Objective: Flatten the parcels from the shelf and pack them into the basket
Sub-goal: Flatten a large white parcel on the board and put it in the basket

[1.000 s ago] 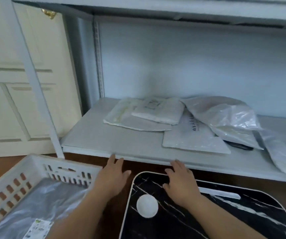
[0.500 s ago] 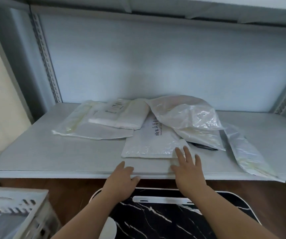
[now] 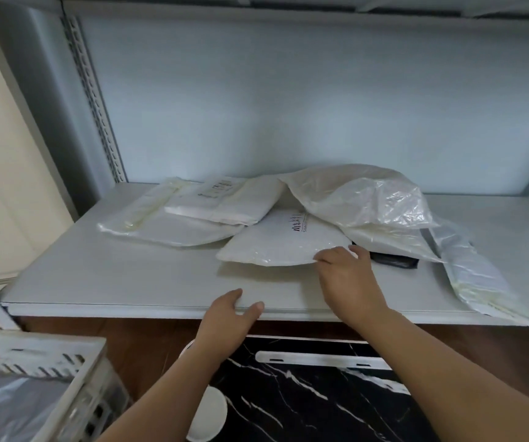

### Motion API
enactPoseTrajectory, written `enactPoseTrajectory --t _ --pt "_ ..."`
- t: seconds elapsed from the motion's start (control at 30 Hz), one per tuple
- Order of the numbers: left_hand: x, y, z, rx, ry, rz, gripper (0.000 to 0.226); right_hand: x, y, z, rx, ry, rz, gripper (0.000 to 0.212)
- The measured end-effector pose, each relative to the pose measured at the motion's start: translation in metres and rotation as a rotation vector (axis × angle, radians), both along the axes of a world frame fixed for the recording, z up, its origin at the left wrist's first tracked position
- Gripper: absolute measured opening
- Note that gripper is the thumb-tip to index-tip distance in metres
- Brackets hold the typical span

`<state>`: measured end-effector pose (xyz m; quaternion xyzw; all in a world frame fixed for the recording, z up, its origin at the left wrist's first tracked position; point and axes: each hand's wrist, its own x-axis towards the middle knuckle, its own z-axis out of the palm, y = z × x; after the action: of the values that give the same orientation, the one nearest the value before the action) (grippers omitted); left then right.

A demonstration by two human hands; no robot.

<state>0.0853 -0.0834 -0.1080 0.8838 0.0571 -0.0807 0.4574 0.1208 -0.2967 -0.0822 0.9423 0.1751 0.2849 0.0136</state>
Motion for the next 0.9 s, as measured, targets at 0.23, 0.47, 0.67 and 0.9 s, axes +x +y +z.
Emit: enactPoseTrajectory --t 0.23,0.47,0.67,0.9 --pt "-0.032 0.018 0.029 -0.217 0.051 0.193 0.08 -0.04 0.012 0.101 0.431 -0.224 0.178 0.013" --pt "-0.079 0.033 0.062 -0.469 0.005 0.341 0.1 -0.109 -0.007 0.186 0.606 -0.259 -0.083 0.019" --pt "-0.126 0.044 0.074 -0.829 0.045 0.345 0.1 -0.156 -0.029 0.159 1.144 0.172 -0.26 0.025" --pt "-0.175 0.068 0.02 -0.268 -0.06 0.349 0.064 -0.225 -0.016 0.025 1.123 0.495 -0.488 0.043"
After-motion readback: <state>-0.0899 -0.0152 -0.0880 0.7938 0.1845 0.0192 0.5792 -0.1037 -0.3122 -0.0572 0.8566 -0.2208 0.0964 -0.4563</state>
